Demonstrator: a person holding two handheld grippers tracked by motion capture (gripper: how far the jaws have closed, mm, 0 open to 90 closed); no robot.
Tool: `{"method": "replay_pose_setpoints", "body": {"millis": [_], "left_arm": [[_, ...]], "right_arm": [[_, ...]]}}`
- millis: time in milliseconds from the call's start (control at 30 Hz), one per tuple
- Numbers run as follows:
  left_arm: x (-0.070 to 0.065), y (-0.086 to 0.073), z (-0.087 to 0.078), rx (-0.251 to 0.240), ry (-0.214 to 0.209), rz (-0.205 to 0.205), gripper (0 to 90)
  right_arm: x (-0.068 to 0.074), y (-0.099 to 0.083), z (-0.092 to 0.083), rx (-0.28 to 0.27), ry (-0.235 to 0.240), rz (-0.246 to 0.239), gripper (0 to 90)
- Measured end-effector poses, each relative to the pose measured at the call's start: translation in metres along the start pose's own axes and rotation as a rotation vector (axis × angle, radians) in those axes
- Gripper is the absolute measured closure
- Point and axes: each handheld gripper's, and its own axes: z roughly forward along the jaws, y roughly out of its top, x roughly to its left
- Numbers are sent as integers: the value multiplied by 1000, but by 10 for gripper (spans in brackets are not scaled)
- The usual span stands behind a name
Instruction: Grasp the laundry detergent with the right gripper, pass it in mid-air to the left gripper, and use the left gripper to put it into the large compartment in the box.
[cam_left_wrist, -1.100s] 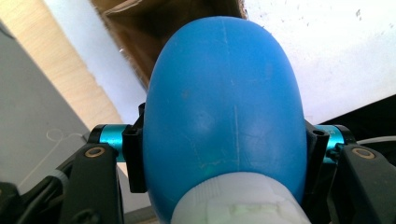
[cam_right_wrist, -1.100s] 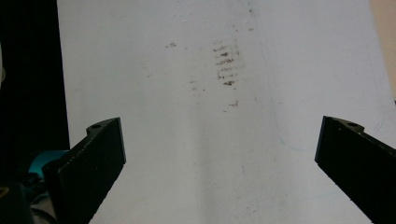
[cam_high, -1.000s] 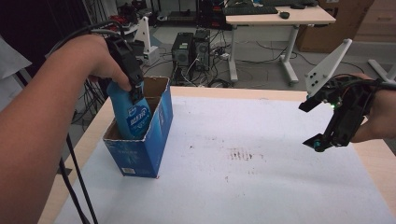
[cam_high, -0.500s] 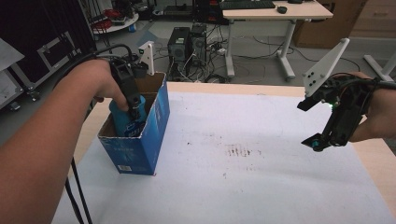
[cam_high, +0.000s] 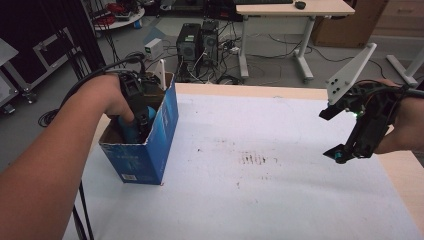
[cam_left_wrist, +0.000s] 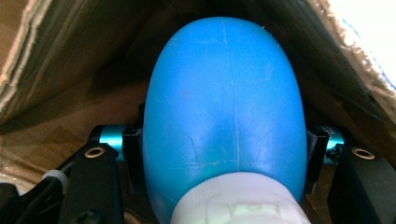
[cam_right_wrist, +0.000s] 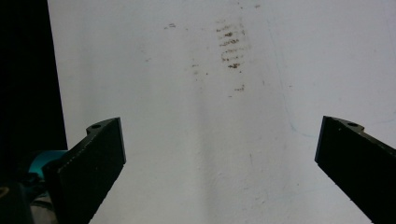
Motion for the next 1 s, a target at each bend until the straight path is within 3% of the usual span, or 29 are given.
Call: {"method": "replay_pose_setpoints", "body": {"millis": [467, 600, 867, 1000], "left_arm": [[8, -2, 0, -2, -39, -62, 376], [9, -3, -5, -4, -52, -65, 336], [7, -4, -17, -18, -43, -63, 300], [6, -6, -26, -18, -35, -86, 286]], "right_arm": [[-2, 1, 7, 0, 10, -4, 6], [-2, 1, 7, 6, 12, 0, 6], [-1, 2, 7, 5, 14, -4, 6], [0, 2, 6, 8, 20, -2, 6]]}}
